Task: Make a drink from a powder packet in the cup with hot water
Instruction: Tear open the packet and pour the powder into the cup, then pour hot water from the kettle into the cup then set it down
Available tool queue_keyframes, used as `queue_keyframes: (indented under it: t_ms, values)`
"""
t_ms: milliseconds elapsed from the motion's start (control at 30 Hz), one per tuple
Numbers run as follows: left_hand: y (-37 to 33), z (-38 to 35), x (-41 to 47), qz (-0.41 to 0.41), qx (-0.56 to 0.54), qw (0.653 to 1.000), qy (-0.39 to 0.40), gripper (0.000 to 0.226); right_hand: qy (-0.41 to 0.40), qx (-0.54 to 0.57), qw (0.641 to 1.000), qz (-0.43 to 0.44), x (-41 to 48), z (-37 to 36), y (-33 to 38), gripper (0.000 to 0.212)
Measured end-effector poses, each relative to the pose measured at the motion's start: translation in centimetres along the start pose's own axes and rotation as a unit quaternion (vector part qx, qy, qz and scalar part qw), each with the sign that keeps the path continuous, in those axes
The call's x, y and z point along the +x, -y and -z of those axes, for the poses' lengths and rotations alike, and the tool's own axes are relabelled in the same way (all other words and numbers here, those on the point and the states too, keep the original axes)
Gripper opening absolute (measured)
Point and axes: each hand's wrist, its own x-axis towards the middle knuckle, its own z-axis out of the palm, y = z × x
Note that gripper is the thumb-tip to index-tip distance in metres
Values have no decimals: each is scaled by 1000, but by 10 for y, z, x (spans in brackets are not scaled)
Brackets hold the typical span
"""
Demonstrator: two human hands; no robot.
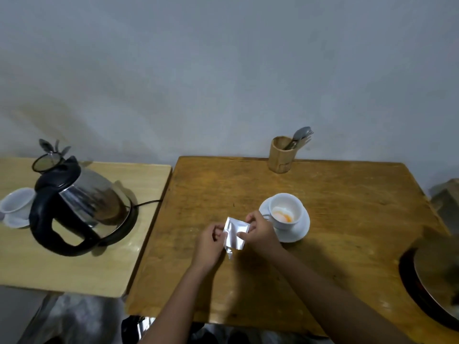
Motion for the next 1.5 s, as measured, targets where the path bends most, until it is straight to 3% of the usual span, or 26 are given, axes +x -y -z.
queue_keyframes:
  t_ms: [167,500,733,1167,1500]
  values:
    - [20,-2,-11,34,24,999,-5,10,15,-1,999,-28,-4,-18,-12,30]
    - [30,-2,-18,16,90,994,-62,20,71,-43,997,7,-7,-39,-12,28]
    - [36,1,-22,-17,154,986,-61,20,35,-96,994,48,-1,-53,-27,20]
    - [56,-2,-30,-93,293,951,-14,39,56,-267,949,161,-24,-52,-40,36]
    - [52,1,-38,-108,340,934,10,44,105,-294,938,152,-32,-44,-40,49]
